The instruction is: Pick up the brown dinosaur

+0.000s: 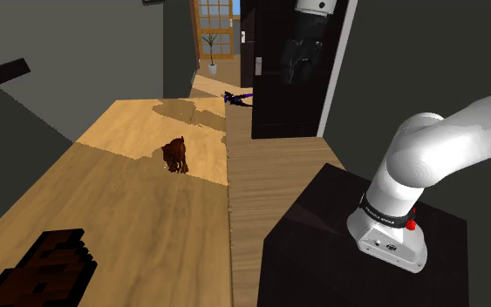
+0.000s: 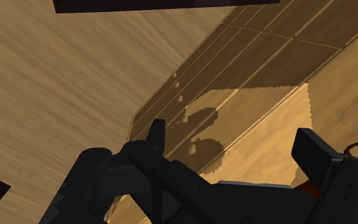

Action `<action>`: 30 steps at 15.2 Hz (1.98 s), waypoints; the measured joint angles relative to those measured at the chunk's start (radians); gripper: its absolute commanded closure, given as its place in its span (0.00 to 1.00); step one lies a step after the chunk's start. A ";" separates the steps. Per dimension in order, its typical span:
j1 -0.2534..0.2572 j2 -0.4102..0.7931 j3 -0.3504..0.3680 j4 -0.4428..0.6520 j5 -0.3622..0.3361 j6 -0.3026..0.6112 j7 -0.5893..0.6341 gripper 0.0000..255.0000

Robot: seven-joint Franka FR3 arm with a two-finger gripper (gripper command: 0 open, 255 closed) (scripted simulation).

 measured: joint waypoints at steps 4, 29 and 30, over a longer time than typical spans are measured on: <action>0.010 0.049 0.040 0.007 0.027 0.042 0.055 0.00; 0.083 0.881 0.368 0.461 0.007 0.426 0.701 0.00; 0.093 0.928 0.372 0.497 -0.010 0.435 0.731 0.00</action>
